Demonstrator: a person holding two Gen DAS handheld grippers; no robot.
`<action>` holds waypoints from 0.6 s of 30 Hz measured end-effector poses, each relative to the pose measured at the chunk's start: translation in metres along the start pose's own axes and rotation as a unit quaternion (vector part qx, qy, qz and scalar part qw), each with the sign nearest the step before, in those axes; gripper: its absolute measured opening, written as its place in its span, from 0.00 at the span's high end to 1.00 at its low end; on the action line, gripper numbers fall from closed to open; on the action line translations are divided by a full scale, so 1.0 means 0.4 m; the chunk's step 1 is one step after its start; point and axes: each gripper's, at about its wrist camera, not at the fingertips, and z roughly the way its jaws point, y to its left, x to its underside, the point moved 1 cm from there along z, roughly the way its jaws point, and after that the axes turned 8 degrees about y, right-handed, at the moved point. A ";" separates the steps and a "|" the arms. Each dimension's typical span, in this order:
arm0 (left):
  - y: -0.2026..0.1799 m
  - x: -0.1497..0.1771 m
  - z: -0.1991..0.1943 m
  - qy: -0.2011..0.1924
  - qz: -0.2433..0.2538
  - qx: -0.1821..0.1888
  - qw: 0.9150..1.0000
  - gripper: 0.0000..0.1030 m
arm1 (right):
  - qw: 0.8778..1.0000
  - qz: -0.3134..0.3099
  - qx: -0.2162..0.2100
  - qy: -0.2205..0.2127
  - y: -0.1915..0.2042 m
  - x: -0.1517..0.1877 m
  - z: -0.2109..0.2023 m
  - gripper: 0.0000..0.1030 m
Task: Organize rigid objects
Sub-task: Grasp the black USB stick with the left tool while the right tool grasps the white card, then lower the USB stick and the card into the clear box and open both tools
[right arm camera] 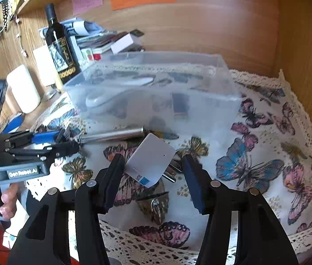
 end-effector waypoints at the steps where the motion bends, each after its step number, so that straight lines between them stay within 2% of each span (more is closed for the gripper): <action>1: 0.000 -0.001 -0.008 -0.004 0.000 0.001 1.000 0.42 | 1.000 0.001 0.000 -0.004 -0.001 -0.003 -0.005 0.50; 8: -0.009 -0.019 -0.082 -0.051 0.007 0.004 0.999 0.42 | 0.999 0.004 0.008 -0.042 -0.009 -0.038 -0.051 0.50; 18: -0.012 -0.101 -0.162 -0.123 0.013 -0.004 0.992 0.42 | 0.994 0.012 0.025 -0.101 -0.034 -0.123 -0.100 0.50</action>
